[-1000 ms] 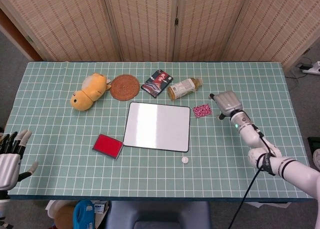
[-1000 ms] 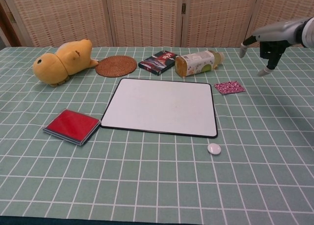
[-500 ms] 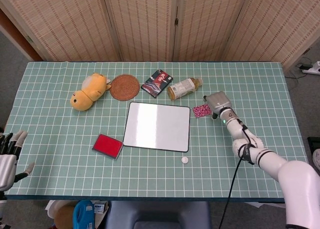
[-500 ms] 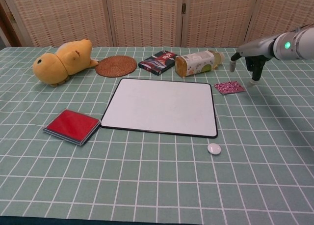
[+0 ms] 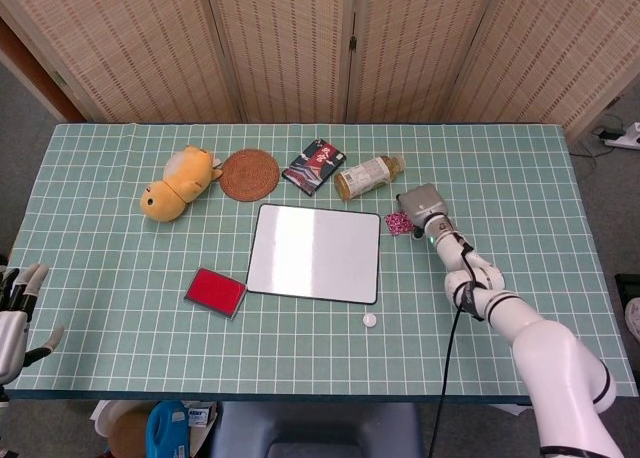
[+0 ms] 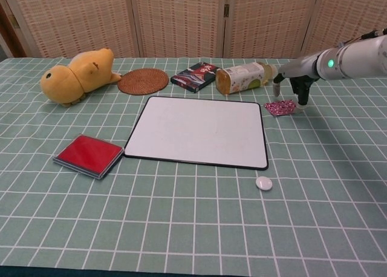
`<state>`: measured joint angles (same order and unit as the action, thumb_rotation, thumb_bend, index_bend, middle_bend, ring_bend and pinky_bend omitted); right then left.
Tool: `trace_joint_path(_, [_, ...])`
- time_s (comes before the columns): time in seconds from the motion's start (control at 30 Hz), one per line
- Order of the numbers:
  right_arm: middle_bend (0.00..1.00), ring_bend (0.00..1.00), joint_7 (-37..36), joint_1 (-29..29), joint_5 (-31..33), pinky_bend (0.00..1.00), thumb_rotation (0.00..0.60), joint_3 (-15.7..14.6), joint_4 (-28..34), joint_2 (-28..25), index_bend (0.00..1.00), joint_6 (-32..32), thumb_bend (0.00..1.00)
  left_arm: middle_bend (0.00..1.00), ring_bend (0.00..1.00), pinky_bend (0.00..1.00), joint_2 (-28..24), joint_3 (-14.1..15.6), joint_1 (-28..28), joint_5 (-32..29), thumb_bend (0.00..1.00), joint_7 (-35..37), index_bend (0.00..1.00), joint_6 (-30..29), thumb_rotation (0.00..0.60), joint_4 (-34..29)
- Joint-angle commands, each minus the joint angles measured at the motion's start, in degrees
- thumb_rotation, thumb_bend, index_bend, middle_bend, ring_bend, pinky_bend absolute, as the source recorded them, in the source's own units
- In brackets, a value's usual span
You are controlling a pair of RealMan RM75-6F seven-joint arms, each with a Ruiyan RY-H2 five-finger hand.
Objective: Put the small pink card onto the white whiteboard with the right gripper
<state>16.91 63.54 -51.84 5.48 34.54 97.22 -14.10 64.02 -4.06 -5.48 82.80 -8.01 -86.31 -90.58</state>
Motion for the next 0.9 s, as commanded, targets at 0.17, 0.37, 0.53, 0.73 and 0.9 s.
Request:
trace_joint_path(0.17, [0.92,0.95,-2.08,1.00,-2.45,0.97,0.600,-0.37,-3.54,2.43,0.26,1.59,0.21,0.00,0.00,0.00,0.12,0.08,0.02,-0.19,0.26,0.32,0.00,0.37,0.600,0.62])
trace_joint_path(0.37, [0.92,0.95,-3.22,1.48,-4.01,0.97,0.600,-0.30,-5.65,3.77,0.27,1.87,0.21,0.00,0.00,0.00,0.22,0.03,0.13,-0.33,0.26,0.87,0.00,0.39,0.600,1.15])
trace_joint_path(0.53, [0.92,0.95,-3.71,1.72,-5.24,0.97,0.600,-0.37,-7.33,4.73,0.27,2.00,0.21,0.00,0.00,0.00,0.38,0.05,0.19,-0.49,0.26,1.13,0.00,0.57,0.600,1.49])
trace_joint_path(0.73, [0.92,0.95,-4.23,1.79,-6.44,0.97,0.600,-0.37,-8.99,5.79,0.27,2.38,0.21,0.00,0.00,0.00,0.46,0.03,0.17,-0.50,0.26,1.31,0.00,0.69,0.600,1.66])
trace_joint_path(0.9, [0.92,0.95,-4.61,1.60,-7.42,0.97,0.600,-0.29,-9.67,6.41,0.28,2.28,0.21,0.00,0.00,0.00,0.44,0.04,0.16,-0.55,0.26,1.28,0.00,0.84,0.600,1.71])
